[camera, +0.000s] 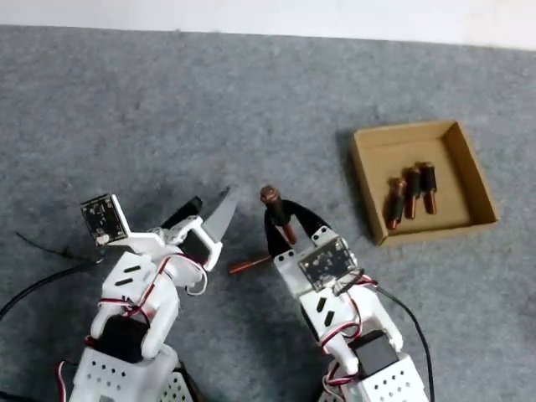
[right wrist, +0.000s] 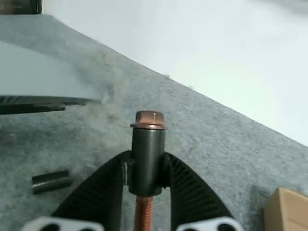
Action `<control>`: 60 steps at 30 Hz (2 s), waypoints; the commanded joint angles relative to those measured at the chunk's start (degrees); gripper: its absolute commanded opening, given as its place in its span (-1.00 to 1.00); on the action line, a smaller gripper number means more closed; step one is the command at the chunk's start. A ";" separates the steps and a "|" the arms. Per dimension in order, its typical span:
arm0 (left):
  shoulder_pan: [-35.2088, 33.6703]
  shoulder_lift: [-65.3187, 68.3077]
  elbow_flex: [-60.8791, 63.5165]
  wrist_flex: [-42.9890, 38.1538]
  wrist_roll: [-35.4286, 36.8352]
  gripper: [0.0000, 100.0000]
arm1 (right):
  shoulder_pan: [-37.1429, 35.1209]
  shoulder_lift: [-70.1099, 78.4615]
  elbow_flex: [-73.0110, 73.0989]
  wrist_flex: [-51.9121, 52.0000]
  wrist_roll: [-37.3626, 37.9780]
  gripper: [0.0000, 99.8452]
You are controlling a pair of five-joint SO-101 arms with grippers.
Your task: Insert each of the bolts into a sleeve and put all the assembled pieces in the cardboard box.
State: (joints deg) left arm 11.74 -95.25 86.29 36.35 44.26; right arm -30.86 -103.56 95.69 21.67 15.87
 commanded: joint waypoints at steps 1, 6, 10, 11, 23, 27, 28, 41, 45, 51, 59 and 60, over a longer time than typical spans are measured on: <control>-1.54 -0.40 -1.80 0.18 0.35 -0.49 | 3.56 -0.31 6.20 -0.22 -0.09 -0.99; -4.09 -0.40 1.54 -1.14 0.26 -0.49 | 8.31 -0.22 6.20 1.89 -0.09 -0.99; -6.02 -0.40 2.24 -1.23 -3.43 -0.50 | 10.77 -0.22 6.20 4.00 -0.35 -0.99; -6.55 -0.40 2.24 -1.14 -3.78 -0.53 | 11.38 -0.22 6.20 4.35 -1.49 -0.99; -14.73 -0.40 3.47 -1.14 -14.59 -0.99 | 26.15 -0.40 6.20 7.87 -9.76 -0.99; -14.55 -0.31 4.35 -1.14 -14.59 -0.99 | 26.51 -0.22 6.02 8.66 -9.58 -0.99; -14.55 -0.31 4.35 -1.23 -14.59 -0.99 | 26.42 -0.22 6.02 8.40 -9.41 -0.99; -14.55 -0.31 4.18 -1.23 -14.51 -0.99 | 31.69 10.42 -4.44 0.22 -6.07 -0.99; -14.55 -0.31 4.18 -1.23 -14.51 -0.99 | 34.68 30.37 -18.42 0.22 -6.15 -0.99; -14.55 -0.31 4.18 -1.23 -14.51 -0.99 | 39.52 62.64 -42.33 0.22 -6.24 -0.99; -14.55 -0.31 6.20 -5.71 -14.42 -0.99 | 43.21 91.56 -64.75 4.79 -6.15 -0.99; -14.55 -0.31 6.20 -5.98 -14.42 -0.99 | 43.12 93.05 -66.33 6.55 -6.15 -0.99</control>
State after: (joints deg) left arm -2.51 -95.16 92.70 33.19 30.02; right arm 11.69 -14.33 37.76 25.36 9.54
